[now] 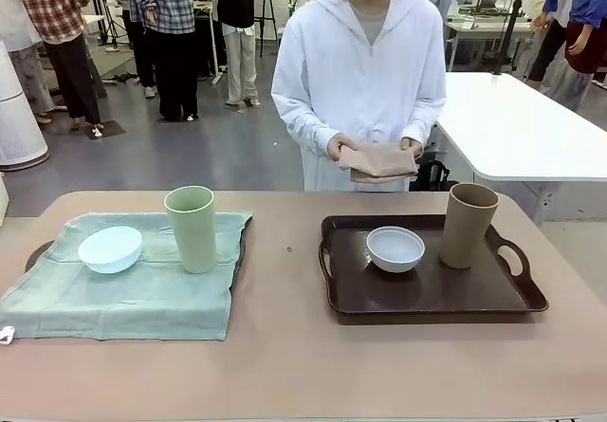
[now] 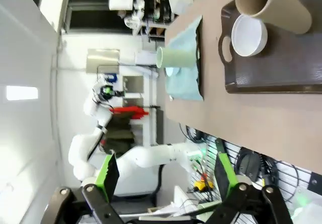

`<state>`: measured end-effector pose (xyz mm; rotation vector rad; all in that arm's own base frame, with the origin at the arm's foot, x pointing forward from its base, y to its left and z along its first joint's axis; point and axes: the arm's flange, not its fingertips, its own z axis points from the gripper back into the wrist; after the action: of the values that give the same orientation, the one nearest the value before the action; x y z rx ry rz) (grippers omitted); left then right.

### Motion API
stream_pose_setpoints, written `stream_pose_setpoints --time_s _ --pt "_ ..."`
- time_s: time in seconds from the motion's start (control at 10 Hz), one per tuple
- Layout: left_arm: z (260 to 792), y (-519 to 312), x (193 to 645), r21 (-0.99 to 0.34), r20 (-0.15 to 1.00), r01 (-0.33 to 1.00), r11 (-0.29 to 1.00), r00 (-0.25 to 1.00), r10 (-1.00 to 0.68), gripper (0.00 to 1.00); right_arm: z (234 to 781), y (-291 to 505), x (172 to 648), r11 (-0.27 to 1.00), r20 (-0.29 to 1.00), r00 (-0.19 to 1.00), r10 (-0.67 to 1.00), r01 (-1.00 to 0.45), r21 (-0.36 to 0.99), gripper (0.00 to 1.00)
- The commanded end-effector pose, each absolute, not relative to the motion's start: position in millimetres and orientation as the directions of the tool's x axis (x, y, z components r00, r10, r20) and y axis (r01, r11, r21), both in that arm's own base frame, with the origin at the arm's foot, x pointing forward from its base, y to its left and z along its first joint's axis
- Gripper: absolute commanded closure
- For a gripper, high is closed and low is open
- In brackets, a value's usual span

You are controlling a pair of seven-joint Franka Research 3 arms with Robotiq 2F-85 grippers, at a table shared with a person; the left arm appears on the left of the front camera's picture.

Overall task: Set up a tray with a mat and arrange the tableware.
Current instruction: Pick up the Picnic Bowl and Reusable plastic cup from the Handle tray in front of the human's position and hold them in the air.

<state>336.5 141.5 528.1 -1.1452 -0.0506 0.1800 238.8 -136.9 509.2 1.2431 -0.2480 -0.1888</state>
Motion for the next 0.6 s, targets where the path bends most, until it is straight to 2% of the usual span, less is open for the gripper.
stream_pose_setpoints --time_s 0.0,0.2,0.5 --pt "516.7 146.5 318.4 -0.942 0.013 -0.069 0.329 0.970 0.241 0.00 479.0 -139.3 215.2 0.208 0.060 0.938 -0.342 0.013 0.978 0.00" --pt "511.0 157.1 309.5 -0.949 0.002 -0.087 0.302 0.959 0.284 0.00 469.3 -159.1 198.9 0.166 0.034 0.923 -0.384 0.033 0.986 0.00" --pt "520.8 163.9 312.8 -0.920 -0.059 -0.162 0.358 0.958 0.280 0.00 462.3 -165.7 190.5 0.170 0.015 0.918 -0.396 0.057 0.984 0.00"
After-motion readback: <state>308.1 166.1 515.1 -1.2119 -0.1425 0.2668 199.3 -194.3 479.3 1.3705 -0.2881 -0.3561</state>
